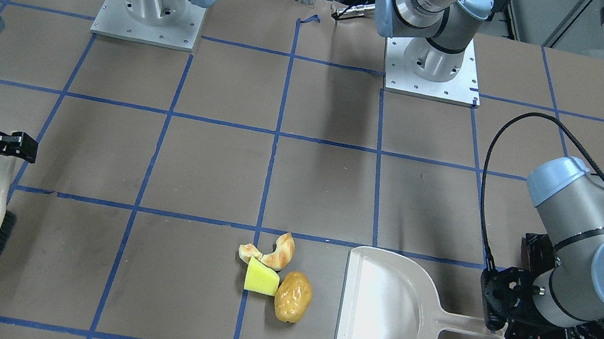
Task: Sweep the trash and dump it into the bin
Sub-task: 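Lift the brush with the right gripper while the left gripper holds the dustpan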
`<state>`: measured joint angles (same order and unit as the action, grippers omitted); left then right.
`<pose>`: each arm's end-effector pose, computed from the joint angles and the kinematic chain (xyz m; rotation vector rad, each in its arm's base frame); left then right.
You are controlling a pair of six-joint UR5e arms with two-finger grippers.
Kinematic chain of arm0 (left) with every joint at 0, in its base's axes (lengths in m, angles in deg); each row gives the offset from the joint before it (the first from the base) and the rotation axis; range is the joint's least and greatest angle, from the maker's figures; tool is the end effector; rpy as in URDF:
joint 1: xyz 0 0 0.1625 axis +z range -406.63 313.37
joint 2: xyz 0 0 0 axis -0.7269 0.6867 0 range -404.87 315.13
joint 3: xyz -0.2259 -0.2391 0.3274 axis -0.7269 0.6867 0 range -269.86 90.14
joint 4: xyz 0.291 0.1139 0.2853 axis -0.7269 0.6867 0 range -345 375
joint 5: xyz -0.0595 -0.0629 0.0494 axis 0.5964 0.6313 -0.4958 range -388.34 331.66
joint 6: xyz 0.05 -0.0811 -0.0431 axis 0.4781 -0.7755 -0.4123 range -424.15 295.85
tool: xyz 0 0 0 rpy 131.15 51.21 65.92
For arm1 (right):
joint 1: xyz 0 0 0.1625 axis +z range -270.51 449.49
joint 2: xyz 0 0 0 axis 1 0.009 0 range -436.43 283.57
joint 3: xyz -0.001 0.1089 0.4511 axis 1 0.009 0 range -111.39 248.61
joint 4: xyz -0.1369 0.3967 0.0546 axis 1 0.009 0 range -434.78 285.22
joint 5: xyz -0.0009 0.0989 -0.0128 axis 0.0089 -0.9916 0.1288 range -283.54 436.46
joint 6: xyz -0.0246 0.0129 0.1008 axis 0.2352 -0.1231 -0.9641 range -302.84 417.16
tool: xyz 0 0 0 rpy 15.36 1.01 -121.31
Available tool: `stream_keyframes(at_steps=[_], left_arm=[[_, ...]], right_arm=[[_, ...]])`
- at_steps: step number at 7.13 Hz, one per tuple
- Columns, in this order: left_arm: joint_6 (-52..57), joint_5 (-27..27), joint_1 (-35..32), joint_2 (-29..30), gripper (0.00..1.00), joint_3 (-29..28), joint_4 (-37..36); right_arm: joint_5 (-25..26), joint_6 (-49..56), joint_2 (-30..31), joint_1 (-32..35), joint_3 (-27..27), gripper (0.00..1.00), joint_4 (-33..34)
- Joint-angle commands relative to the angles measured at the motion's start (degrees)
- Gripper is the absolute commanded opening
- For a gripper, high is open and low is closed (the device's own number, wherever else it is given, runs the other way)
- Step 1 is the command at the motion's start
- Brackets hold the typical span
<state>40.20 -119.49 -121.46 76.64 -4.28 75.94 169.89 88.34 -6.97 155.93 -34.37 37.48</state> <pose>0.0575 -0.7131 0.2743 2.1770 2.2092 -0.0001 -0.1133 -0.5780 0.2534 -0.2144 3.0810 0.3130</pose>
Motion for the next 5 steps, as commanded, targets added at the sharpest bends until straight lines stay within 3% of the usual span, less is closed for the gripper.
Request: stream_keyframes(at_steps=[1, 2, 3, 5], left_arm=[[0.0, 0.1, -0.1, 0.5, 0.95, -0.1, -0.4], [0.0, 0.4, -0.1, 0.6, 0.94, -0.1, -0.4], [0.1, 0.2, -0.7, 0.7, 0.89, -0.1, -0.7], [0.0, 0.5, -1.1, 0.7, 0.86, -0.1, -0.8]], right_arm=[[0.0, 0.0, 0.0, 0.0, 0.1, 0.35, 0.1], [0.0, 0.0, 0.1, 0.0, 0.1, 0.21, 0.1], [-0.1, -0.2, 0.1, 0.0, 0.2, 0.0, 0.1], [0.0, -0.2, 0.1, 0.0, 0.5, 0.0, -0.4]])
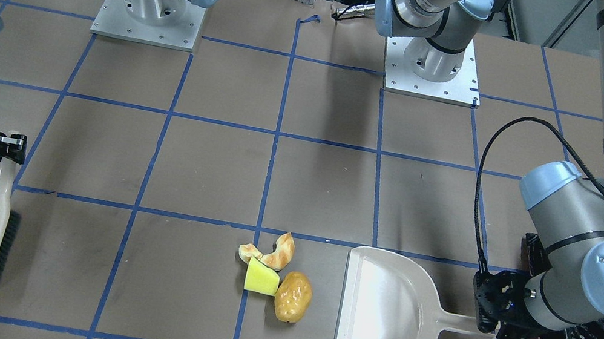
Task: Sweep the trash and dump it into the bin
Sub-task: 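Lift the brush with the right gripper while the left gripper holds the dustpan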
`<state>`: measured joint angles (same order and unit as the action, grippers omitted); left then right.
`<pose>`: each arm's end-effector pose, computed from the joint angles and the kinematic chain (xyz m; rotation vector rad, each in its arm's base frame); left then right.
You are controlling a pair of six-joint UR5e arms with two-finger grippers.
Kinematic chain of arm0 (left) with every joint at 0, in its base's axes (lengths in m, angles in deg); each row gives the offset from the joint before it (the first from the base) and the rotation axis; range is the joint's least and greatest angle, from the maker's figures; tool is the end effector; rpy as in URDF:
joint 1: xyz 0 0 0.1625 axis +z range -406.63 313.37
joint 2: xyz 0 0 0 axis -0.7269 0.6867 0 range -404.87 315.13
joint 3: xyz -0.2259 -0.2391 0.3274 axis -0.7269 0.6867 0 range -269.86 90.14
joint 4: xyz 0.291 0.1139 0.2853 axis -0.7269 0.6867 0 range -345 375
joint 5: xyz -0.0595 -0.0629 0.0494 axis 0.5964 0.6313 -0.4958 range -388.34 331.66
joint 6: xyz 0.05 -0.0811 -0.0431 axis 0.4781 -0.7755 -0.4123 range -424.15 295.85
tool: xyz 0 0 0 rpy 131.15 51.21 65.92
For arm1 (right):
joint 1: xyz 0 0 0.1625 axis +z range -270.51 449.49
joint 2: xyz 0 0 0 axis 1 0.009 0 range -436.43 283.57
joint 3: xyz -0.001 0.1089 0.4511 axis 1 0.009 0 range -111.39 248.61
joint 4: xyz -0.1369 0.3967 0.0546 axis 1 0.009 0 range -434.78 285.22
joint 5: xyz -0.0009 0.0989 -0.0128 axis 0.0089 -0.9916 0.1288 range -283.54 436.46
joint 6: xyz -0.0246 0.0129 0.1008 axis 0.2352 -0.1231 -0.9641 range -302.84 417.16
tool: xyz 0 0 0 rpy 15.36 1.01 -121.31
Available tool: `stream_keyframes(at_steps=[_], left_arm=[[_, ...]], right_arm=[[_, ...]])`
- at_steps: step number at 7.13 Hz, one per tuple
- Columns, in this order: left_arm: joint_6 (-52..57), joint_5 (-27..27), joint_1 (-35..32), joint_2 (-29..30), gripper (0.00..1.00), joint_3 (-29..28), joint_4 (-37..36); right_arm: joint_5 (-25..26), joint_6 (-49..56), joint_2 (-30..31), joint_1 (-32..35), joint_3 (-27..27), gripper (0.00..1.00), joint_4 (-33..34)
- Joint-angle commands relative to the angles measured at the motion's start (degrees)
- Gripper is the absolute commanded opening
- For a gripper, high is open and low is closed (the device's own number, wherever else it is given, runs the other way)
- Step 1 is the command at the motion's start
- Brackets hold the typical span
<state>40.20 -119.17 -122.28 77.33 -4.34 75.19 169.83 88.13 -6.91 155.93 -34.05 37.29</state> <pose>0.0474 -0.7168 0.2676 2.1936 2.1942 -0.0097 -0.1138 -0.5793 0.2561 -0.2086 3.0829 0.3079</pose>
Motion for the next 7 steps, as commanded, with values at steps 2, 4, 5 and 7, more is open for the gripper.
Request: stream_keyframes(at_steps=[2, 4, 5, 7], left_arm=[[0.0, 1.1, -0.3, 0.0, 0.79, 0.0, -0.1], [0.0, 1.1, -0.3, 0.0, 0.72, 0.2, 0.0], [0.0, 1.1, -0.3, -0.1, 0.63, 0.1, -0.1], [0.1, 1.1, -0.3, -0.2, 0.47, 0.3, 0.0]], right_arm=[[0.0, -0.1, 0.3, 0.6, 1.0, 0.0, -0.5], [-1.2, -9.4, 0.6, 3.9, 2.5, 0.0, -2.4], [-1.9, -15.5, 0.8, 7.8, 2.6, 0.0, -2.2], [-5.4, -27.1, 2.2, 13.9, 2.6, 0.0, -2.4]])
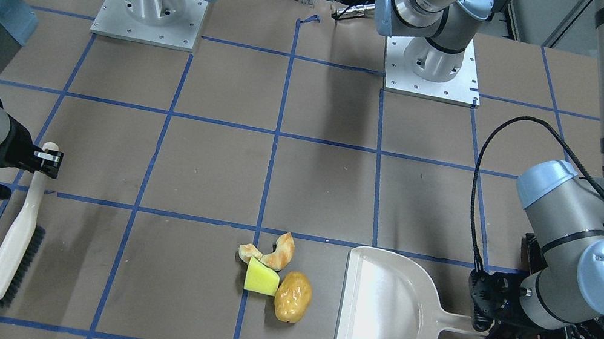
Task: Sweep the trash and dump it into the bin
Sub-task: 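Move the brush with the right gripper behind the bread roll and potato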
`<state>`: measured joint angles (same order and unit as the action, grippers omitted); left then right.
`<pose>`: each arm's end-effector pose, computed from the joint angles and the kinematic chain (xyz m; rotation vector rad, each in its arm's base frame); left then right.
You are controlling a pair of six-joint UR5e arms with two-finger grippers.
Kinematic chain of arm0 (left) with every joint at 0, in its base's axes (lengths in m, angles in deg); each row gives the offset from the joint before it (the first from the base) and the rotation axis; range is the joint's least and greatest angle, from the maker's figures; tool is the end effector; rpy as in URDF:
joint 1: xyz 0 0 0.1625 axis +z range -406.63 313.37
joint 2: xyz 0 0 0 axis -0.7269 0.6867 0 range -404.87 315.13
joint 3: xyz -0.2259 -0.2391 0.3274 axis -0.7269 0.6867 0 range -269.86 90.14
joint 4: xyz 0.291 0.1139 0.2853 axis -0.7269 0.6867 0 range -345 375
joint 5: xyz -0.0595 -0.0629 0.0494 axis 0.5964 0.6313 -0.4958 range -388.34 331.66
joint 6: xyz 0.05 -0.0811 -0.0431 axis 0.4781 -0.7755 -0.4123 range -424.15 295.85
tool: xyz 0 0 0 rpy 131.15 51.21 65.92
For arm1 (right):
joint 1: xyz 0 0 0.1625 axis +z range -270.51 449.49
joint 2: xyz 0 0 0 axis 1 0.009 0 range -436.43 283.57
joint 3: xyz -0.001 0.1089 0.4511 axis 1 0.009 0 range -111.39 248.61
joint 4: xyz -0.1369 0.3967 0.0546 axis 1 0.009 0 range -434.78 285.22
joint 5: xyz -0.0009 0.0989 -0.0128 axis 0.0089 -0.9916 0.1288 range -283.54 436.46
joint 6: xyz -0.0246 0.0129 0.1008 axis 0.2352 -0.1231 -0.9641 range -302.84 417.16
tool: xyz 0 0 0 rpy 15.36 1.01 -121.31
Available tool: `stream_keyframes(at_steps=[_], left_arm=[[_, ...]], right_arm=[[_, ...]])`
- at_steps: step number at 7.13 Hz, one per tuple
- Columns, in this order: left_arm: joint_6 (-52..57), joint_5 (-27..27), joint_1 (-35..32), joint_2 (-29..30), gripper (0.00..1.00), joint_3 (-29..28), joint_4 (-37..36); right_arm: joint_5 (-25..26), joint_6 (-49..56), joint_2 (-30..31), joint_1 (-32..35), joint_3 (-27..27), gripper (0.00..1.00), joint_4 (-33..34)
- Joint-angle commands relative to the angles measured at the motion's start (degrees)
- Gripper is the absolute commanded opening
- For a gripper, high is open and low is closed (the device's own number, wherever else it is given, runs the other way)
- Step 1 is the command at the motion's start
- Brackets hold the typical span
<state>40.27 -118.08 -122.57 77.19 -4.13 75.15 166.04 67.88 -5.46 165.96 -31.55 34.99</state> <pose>0.0415 -0.7164 0.2677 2.2080 2.1939 -0.0348 -0.0060 -0.5984 0.2858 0.0766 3.0891 0.2466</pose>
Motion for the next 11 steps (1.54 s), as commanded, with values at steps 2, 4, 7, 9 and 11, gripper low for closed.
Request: stream_keyframes(at_steps=[2, 4, 7, 9, 11], left_arm=[[0.0, 0.0, 0.0, -0.1, 0.23, 0.1, 0.0], [0.3, 0.0, 0.0, -0.1, 0.1, 0.1, 0.1], [-1.8, -0.5, -0.5, -0.2, 0.08, 0.1, 0.0], [-2.8, -1.1, -1.8, -0.4, 0.08, -0.2, 0.1], [-2.8, -1.3, -1.8, -0.7, 0.08, -0.2, 0.1]], right_arm=[[-4.2, -18.1, 1.1, 10.6, 0.0, 0.0, -0.1], [-5.4, -24.6, 1.1, 15.8, 0.0, 0.0, -1.3], [-7.7, -30.3, 1.0, 22.5, 0.0, 0.0, -1.8], [-8.8, -35.4, 0.4, 27.1, -0.1, 0.0, -1.4], [-9.4, -36.4, -0.2, 28.5, 0.0, 0.0, -1.0]])
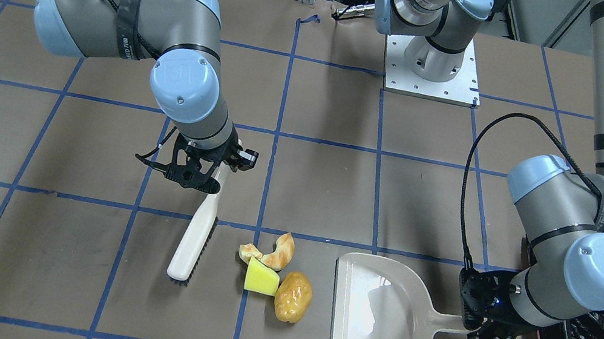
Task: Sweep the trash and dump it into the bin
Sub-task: 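Move the brush with the right gripper behind the bread roll and potato, then sweep the potato, sponge and roll into the dustpan with the right gripper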
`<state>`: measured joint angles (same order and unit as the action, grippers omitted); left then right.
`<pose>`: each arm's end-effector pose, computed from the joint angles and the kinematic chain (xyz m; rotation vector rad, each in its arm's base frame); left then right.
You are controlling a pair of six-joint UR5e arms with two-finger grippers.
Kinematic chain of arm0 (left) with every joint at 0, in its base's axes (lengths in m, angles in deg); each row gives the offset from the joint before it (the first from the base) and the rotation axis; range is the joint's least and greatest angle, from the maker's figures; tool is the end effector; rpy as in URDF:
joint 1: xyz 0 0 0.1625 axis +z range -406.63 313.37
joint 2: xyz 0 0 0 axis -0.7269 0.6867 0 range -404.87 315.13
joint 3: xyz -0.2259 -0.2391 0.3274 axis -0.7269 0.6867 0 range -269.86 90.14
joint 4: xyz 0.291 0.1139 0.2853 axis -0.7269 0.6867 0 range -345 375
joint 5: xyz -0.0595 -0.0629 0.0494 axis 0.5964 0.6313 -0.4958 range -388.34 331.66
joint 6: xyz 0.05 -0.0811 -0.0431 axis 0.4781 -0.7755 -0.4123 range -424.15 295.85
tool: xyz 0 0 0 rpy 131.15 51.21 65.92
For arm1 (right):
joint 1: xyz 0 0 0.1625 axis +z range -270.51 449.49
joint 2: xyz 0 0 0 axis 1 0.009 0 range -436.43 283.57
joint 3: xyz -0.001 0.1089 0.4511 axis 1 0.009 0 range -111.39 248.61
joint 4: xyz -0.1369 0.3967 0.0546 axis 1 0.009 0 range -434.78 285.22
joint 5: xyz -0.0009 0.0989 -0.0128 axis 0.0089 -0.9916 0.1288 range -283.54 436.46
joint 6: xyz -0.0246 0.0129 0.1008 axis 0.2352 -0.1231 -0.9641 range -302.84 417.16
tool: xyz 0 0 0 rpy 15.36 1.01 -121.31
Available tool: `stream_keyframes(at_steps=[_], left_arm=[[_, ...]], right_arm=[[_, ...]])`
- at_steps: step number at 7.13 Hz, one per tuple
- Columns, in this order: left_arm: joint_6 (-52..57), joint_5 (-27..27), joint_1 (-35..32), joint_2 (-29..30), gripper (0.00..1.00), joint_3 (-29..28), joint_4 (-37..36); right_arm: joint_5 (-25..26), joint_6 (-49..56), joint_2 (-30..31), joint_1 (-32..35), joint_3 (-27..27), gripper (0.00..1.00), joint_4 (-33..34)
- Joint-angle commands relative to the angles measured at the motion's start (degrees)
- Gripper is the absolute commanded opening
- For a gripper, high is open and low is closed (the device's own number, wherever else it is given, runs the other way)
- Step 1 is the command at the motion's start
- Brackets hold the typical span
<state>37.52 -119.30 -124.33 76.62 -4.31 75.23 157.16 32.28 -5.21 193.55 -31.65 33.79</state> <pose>0.0216 -0.7165 0.2761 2.1741 2.1990 -0.0186 0.2867 -0.5260 0.2873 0.3081 3.0147 0.3440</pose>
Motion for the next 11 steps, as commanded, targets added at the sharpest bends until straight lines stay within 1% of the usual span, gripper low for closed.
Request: stream_keyframes(at_steps=[1, 3, 6, 9, 10, 11], left_arm=[[0.0, -0.1, -0.1, -0.1, 0.08, 0.0, 0.1], [-0.1, -0.1, -0.1, 0.0, 0.08, 0.0, 0.1], [0.0, 0.0, -0.1, 0.2, 0.08, 0.0, 0.1], [0.0, 0.1, -0.1, 0.2, 0.08, 0.0, 0.1], [0.0, 0.1, -0.1, 0.2, 0.08, 0.0, 0.1], [0.0, 0.1, -0.1, 0.2, 0.08, 0.0, 0.1]], right_arm=[[-1.1, -0.8, -0.6, 1.0, 0.2, 0.0, 0.3], [-1.2, -2.5, -1.2, 3.2, 0.2, 0.0, 2.6], [-2.7, -5.5, -5.5, 5.4, 5.4, 0.0, 3.0], [-4.8, -8.1, -6.8, 6.2, 7.0, 0.0, 3.4], [-5.2, -9.6, -7.9, 7.5, 7.9, 0.0, 3.6], [-5.2, -11.6, -9.8, 8.6, 10.2, 0.0, 3.8]])
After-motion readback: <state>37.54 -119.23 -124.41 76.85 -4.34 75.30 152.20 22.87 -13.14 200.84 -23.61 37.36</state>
